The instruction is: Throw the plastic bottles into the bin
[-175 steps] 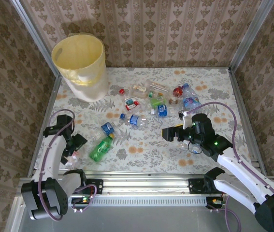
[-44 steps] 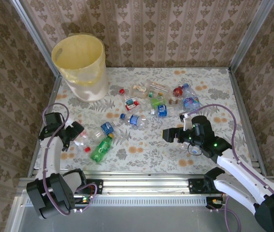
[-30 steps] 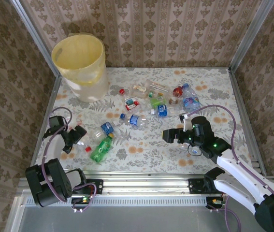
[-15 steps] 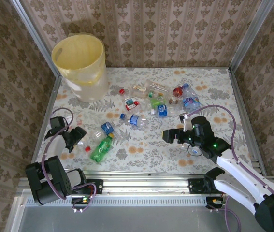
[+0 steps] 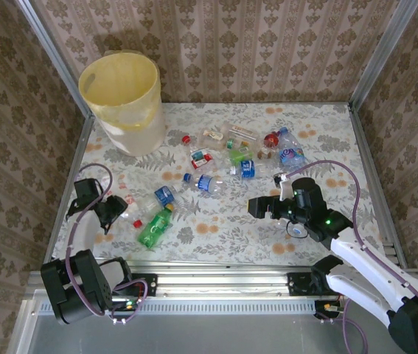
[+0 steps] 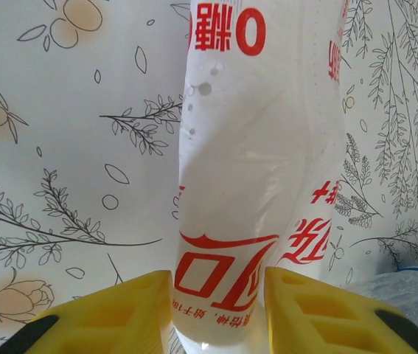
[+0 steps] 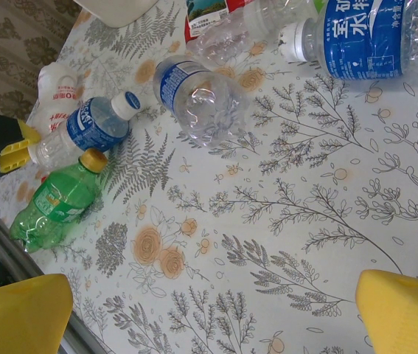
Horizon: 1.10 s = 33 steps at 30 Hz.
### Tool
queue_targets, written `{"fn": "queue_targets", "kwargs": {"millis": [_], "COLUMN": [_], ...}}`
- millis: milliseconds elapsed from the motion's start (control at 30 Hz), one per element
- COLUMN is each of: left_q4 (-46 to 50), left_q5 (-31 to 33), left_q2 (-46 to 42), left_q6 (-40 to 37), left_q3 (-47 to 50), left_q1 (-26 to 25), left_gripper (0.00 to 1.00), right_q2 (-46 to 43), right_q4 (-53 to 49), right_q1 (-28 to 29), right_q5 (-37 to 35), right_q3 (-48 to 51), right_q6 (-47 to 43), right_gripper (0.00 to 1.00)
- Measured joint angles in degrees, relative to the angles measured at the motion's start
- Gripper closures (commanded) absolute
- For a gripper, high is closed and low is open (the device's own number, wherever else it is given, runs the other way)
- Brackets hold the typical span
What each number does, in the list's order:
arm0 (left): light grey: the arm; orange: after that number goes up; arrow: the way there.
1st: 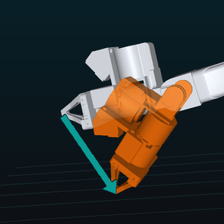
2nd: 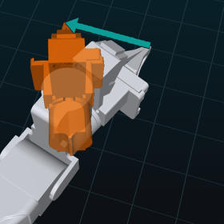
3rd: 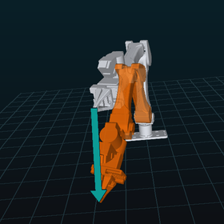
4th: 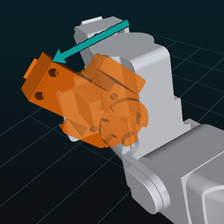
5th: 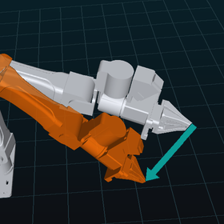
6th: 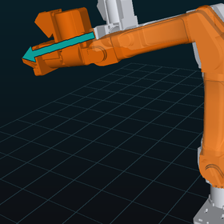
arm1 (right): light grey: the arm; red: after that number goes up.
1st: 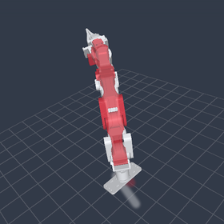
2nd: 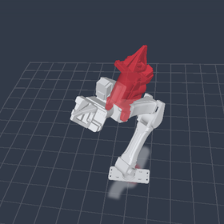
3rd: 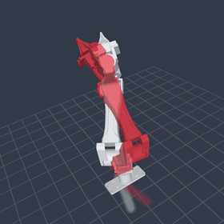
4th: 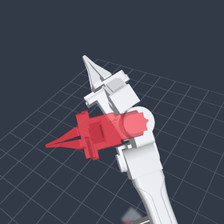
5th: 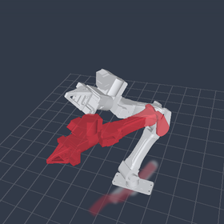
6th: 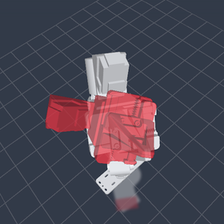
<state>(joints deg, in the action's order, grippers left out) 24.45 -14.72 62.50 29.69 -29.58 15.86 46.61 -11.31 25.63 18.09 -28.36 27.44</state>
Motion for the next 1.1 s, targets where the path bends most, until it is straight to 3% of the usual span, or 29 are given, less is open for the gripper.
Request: {"fn": "queue_targets", "kwargs": {"millis": [400,533,1100], "left_q4": [0.24,0.70,3.02], "left_q5": [-0.50,-0.46,1.20], "left_q2": [-0.02,-0.28,-3.06], "left_q6": [-0.42,-0.61,-0.63], "left_q3": [0.00,0.00,-0.02], "left_q1": [0.00,0.00,-0.20], "left_gripper": [0.83,0.93,1.00], "right_q2": [0.00,0.00,0.00], "right_q4": [0.00,0.00,-0.02], "right_q1": [0.00,0.00,0.02], "right_q5": [0.00,0.00,0.00], "right_q3": [0.00,0.00,0.00], "right_q6": [0.26,0.26,0.48], "right_gripper": [0.00,0.00,0.00]}}
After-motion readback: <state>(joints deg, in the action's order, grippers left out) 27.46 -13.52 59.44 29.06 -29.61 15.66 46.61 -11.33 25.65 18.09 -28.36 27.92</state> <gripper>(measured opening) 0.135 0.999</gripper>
